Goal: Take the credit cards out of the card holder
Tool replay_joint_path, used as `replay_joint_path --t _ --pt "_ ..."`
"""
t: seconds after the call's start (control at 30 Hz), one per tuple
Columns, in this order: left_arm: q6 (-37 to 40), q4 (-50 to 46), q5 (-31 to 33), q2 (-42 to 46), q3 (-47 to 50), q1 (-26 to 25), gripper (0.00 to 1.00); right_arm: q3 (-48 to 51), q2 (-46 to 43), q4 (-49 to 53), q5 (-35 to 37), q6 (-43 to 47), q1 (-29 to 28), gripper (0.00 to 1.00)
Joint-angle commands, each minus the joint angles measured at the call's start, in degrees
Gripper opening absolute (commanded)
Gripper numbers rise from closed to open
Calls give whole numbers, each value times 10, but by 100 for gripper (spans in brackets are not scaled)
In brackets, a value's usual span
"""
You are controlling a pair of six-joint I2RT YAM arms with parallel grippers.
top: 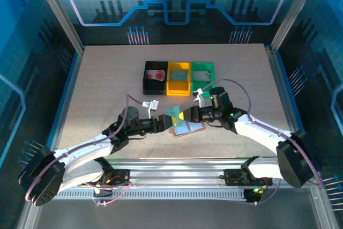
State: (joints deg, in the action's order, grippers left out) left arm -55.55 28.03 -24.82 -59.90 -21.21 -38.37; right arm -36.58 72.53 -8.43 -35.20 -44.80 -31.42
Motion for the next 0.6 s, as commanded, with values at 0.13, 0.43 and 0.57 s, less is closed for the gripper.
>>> replay_joint_path --t 0.13,0.43,0.57 --pt "73 -166 63 78 -44 0 77 -32 -36 -19 303 -110 -42 0" --pt "136 -389 136 162 -120 17 78 -114 86 -67 537 -255 -73 0" --pt "156 -432 139 173 -140 23 78 -180 159 -84 585 -312 -77 0"
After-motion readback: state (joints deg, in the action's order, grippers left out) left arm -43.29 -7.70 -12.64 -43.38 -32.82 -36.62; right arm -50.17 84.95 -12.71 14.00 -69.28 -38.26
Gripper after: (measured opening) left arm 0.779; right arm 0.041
